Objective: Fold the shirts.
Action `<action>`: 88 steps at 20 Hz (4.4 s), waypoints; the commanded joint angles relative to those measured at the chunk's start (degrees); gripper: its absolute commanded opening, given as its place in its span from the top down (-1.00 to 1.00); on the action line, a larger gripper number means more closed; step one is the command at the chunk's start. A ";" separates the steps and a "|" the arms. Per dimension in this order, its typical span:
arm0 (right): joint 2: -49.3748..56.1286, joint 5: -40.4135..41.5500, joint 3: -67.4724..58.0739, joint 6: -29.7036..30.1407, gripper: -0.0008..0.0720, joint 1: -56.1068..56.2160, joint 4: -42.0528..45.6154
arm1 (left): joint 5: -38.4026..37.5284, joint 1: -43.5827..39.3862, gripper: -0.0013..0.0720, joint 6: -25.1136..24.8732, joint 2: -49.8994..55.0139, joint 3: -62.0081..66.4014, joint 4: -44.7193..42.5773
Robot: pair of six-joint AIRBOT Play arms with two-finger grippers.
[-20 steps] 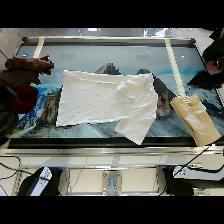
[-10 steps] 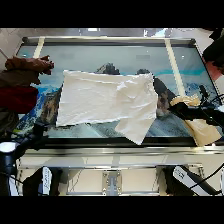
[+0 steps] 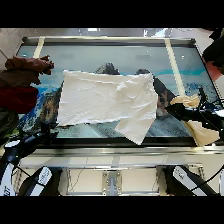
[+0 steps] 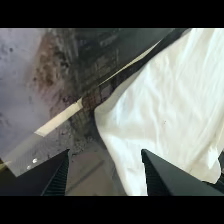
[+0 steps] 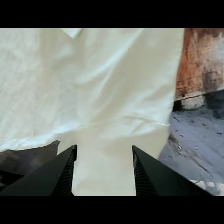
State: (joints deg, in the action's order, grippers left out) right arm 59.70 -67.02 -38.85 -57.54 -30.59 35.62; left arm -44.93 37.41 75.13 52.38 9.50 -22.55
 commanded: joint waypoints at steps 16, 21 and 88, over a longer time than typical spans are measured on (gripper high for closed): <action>0.15 0.09 0.24 -4.13 -0.10 0.76 6.71 | 3.06 -10.19 0.93 -18.62 16.46 10.29 17.05; 7.08 2.49 0.94 -9.22 -0.10 5.27 9.64 | 2.27 -10.19 0.93 -23.02 15.89 10.29 17.05; 43.76 -3.74 -52.61 -16.63 0.94 27.61 37.20 | -13.25 -30.23 0.94 -0.35 41.88 73.07 -61.48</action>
State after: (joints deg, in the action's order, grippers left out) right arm 103.28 -70.32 -96.66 -74.17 -3.95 70.28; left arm -52.86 7.31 74.67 93.01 83.70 -81.93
